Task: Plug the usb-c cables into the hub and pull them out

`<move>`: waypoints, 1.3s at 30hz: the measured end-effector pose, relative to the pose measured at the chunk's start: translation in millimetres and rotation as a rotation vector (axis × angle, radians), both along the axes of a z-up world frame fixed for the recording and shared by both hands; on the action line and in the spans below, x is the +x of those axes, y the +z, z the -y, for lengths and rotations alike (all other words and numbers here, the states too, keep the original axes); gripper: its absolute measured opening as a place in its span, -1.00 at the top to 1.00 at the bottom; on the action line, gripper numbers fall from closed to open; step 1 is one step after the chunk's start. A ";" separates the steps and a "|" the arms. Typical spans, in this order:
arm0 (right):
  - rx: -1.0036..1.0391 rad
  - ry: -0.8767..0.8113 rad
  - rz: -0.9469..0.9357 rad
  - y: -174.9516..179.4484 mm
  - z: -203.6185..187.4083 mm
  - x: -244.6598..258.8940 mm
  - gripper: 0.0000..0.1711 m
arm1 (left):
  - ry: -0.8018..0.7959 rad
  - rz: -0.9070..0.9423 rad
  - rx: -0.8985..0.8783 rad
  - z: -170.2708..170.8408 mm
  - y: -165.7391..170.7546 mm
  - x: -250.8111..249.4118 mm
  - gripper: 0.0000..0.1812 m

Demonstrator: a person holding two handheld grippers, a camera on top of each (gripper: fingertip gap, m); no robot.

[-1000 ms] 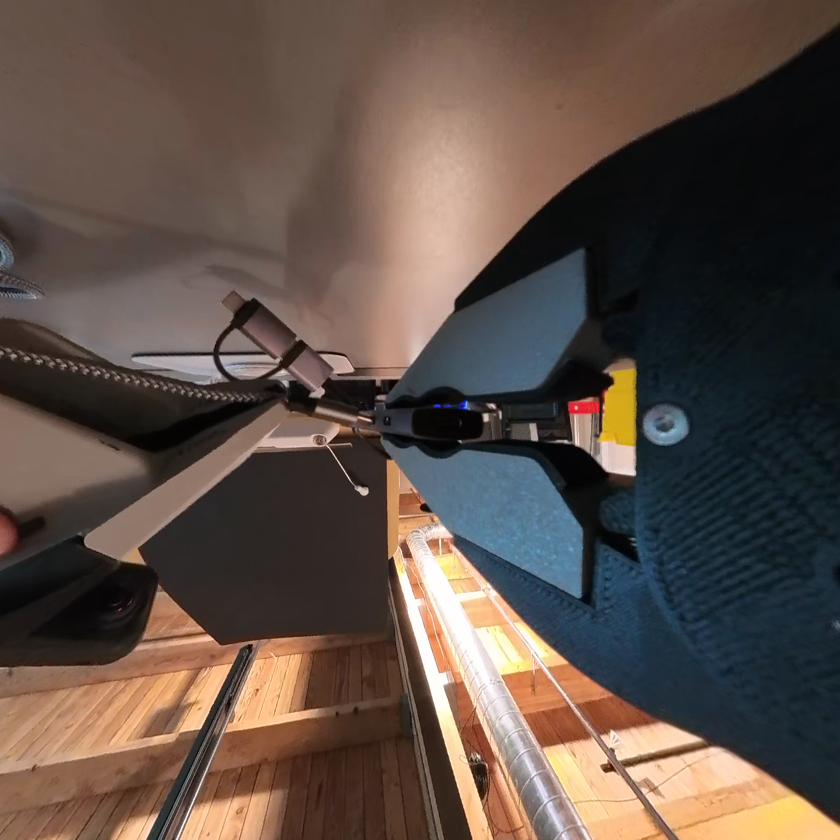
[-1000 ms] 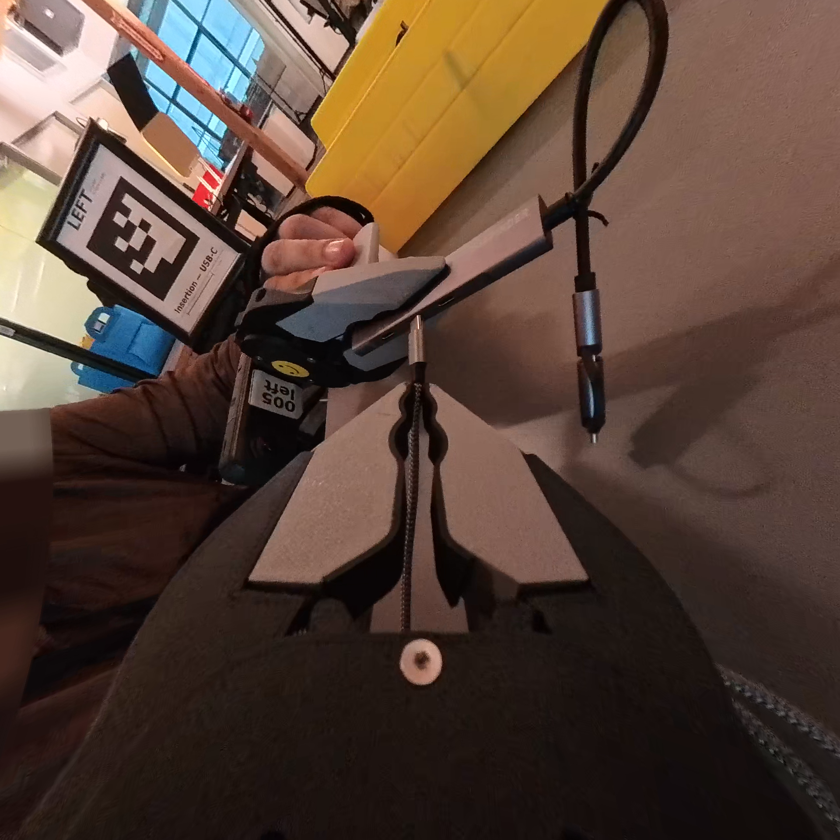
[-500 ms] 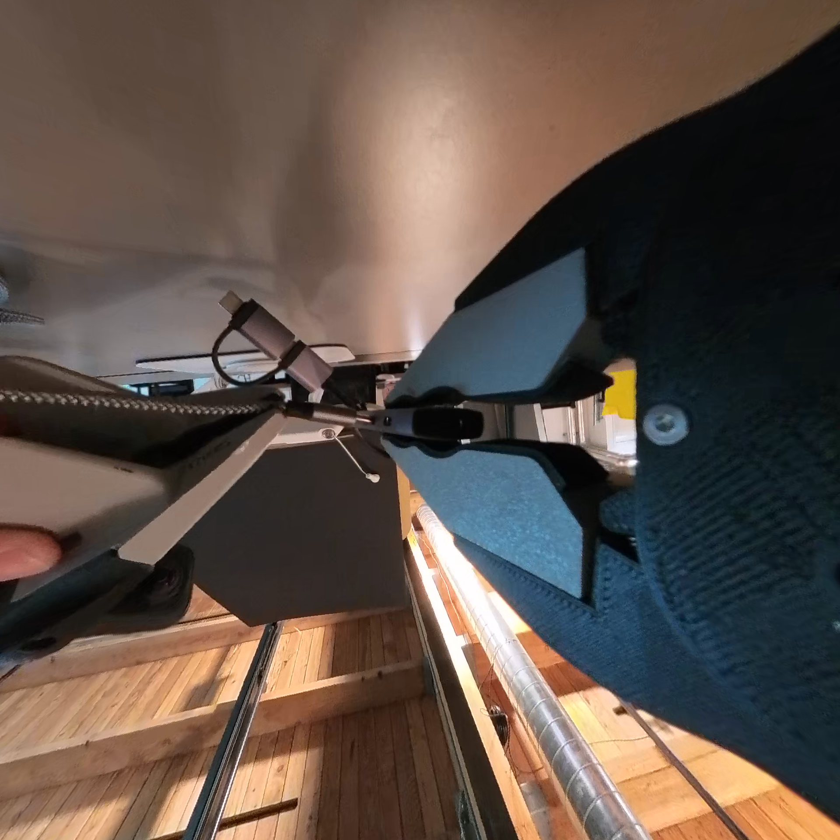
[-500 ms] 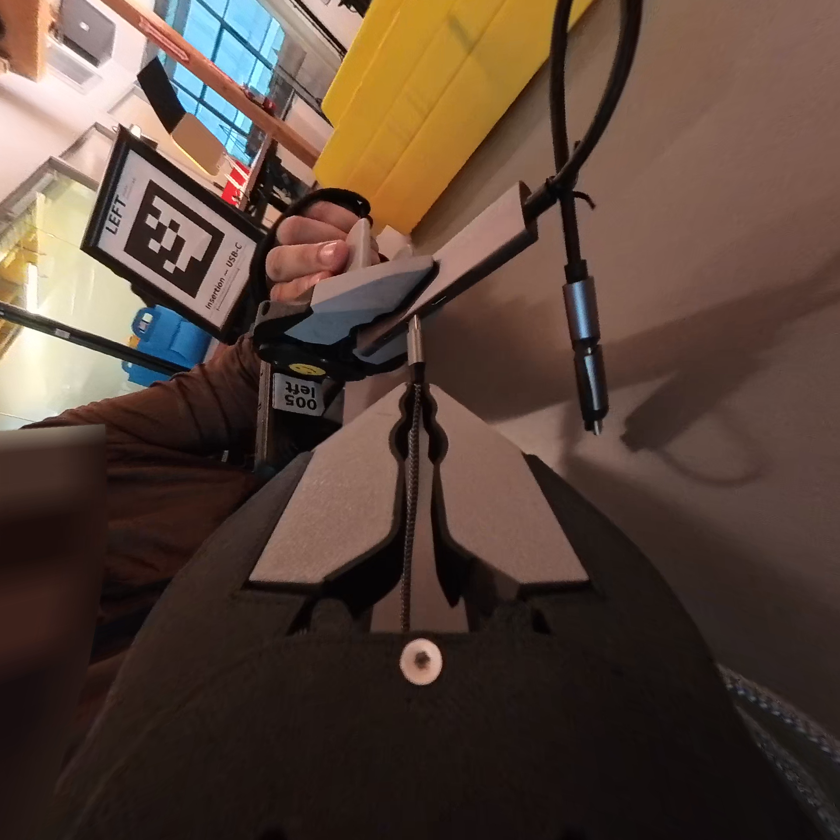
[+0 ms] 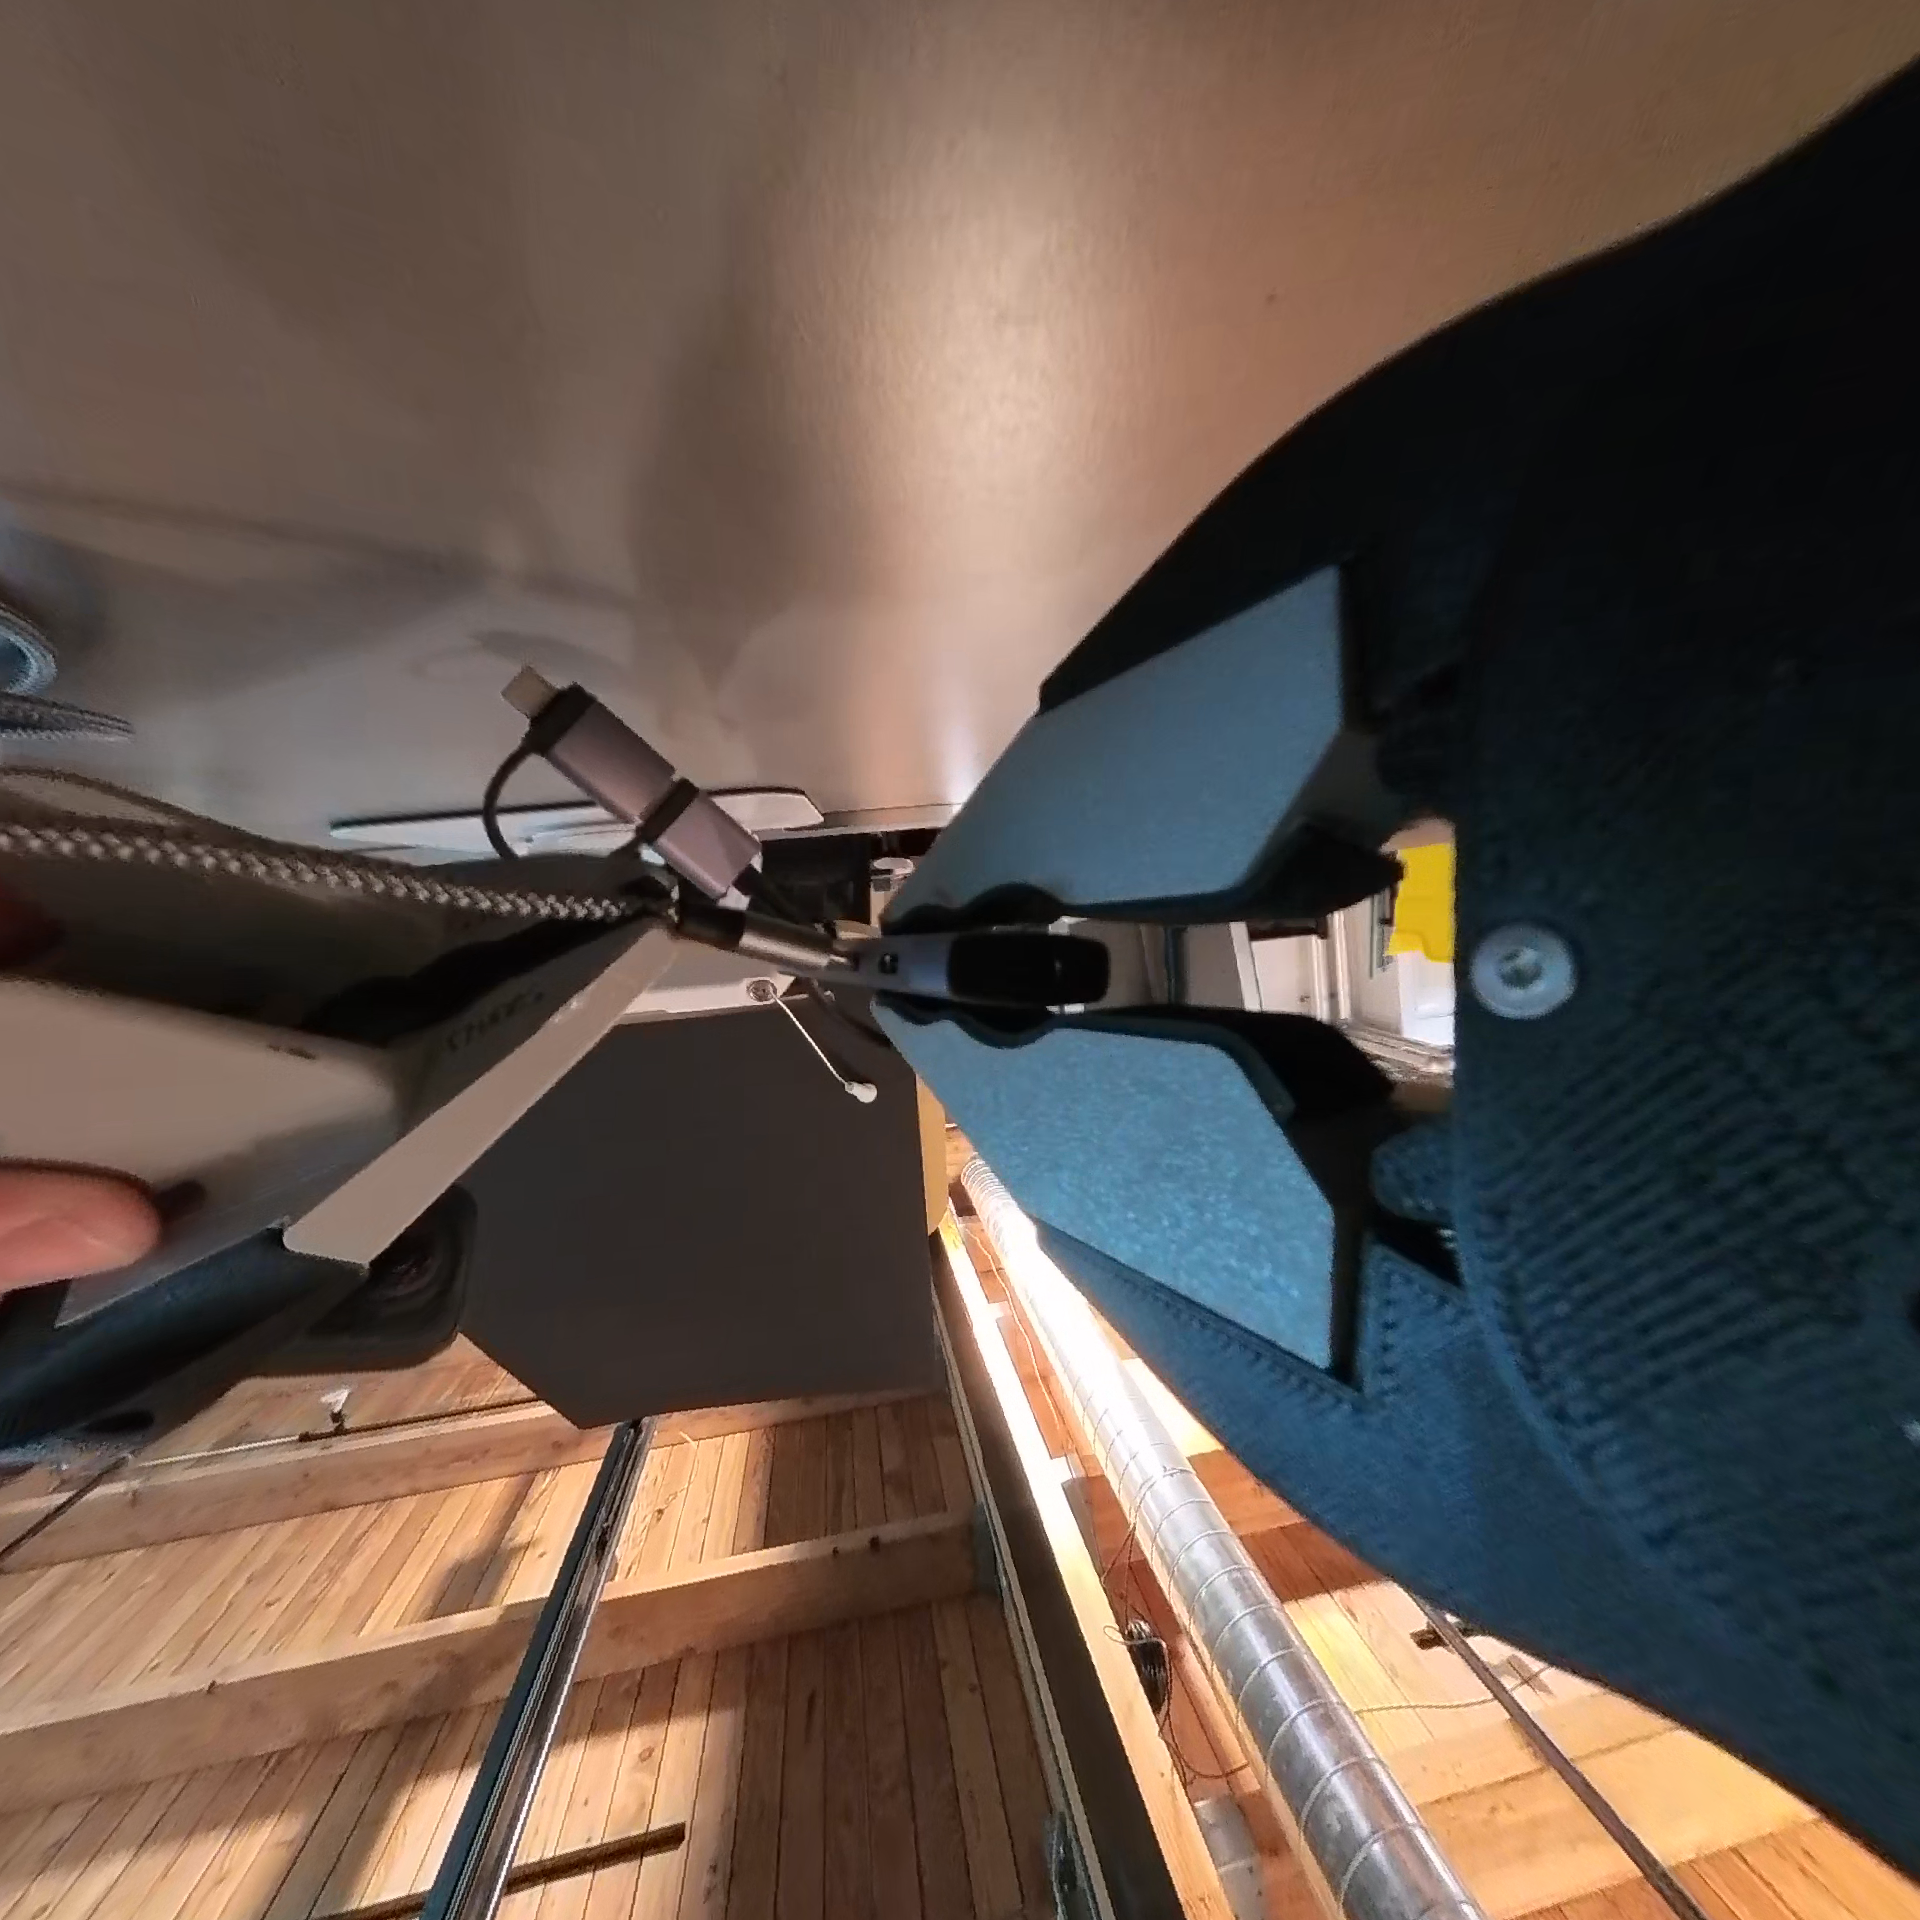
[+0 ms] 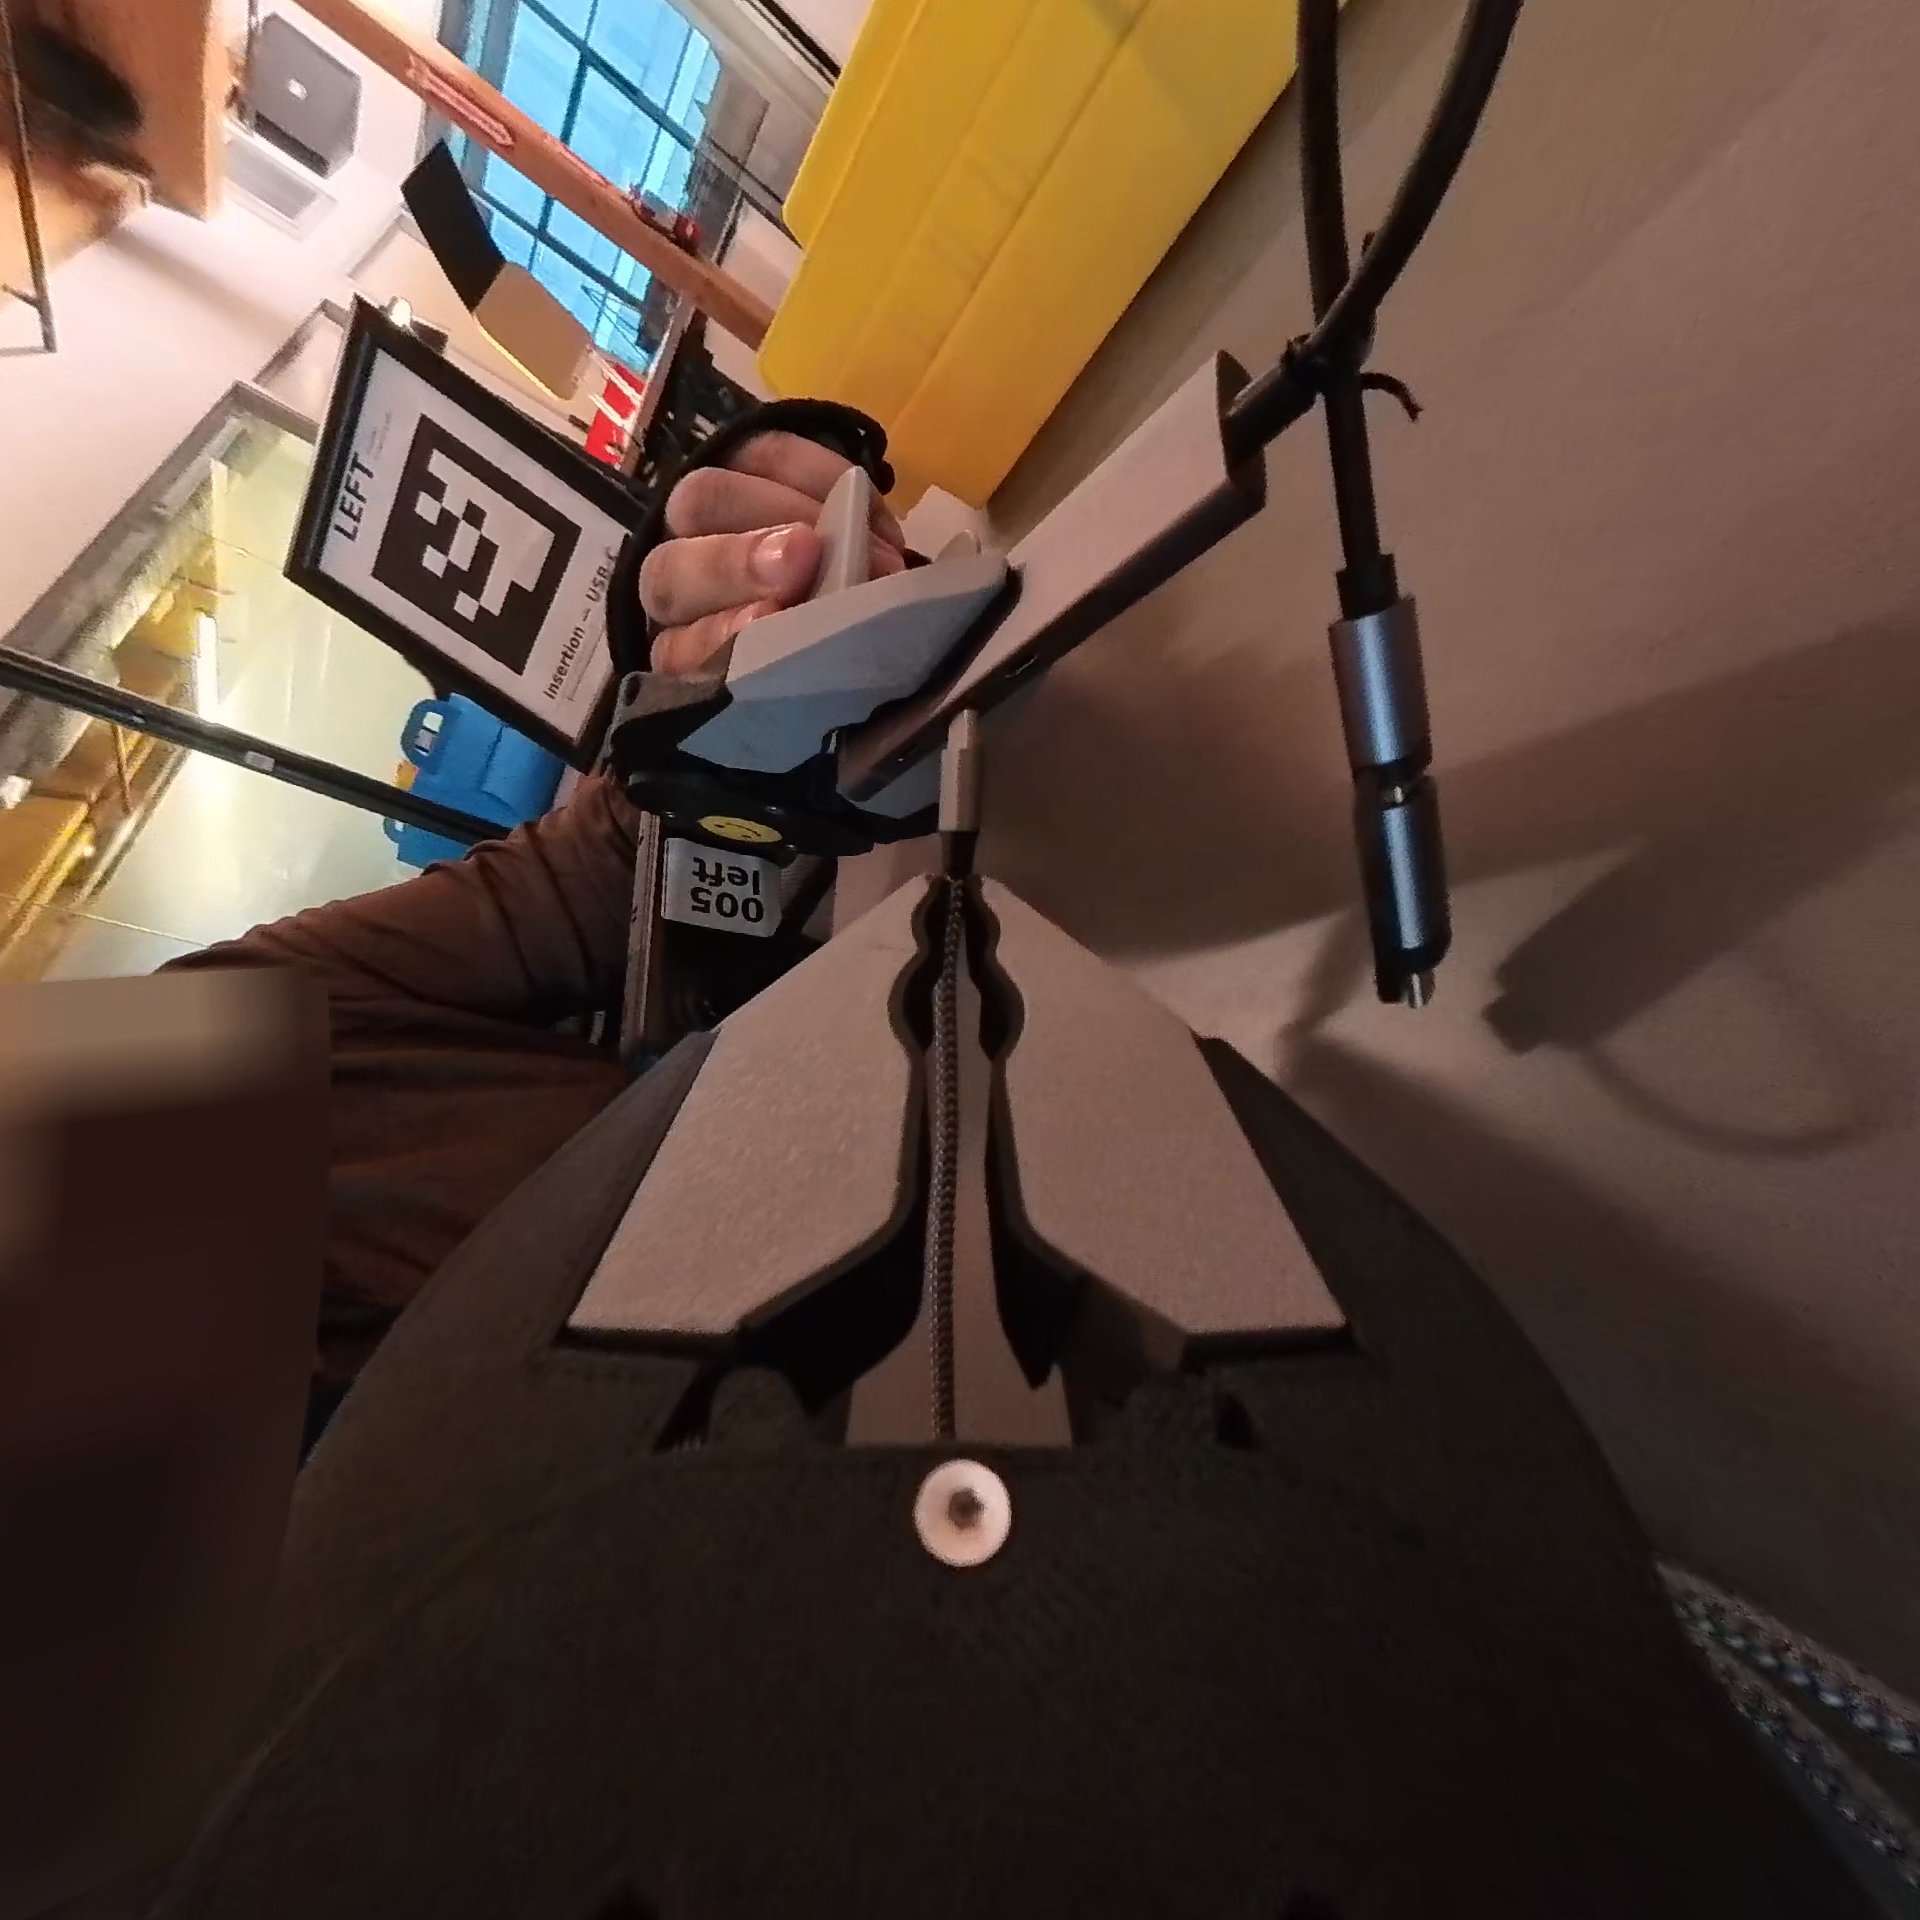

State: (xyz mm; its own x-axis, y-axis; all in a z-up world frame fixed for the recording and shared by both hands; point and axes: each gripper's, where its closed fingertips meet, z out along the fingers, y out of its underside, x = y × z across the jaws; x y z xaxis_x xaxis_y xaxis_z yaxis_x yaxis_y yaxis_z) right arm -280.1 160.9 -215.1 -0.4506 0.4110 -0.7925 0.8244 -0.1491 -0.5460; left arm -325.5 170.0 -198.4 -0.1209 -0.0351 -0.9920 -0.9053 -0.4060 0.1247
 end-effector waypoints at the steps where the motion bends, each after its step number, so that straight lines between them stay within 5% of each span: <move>1: -0.004 0.001 0.002 0.0 0.3 0.0 1.00 | -0.001 -0.001 0.001 0.4 0.5 0.4 0.93; 39: 0.021 -0.115 -0.021 -4.4 -7.6 -14.8 1.00 | 0.101 0.097 -0.065 1.1 -12.1 -7.9 0.93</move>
State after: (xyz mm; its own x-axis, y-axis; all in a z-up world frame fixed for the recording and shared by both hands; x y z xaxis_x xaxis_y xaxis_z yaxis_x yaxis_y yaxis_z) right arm -294.9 168.5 -219.5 -0.4158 0.4775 -0.7740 0.7907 -0.2307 -0.5671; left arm -333.3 168.9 -210.5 -0.0177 -0.1069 -0.9941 -0.8695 -0.4892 0.0681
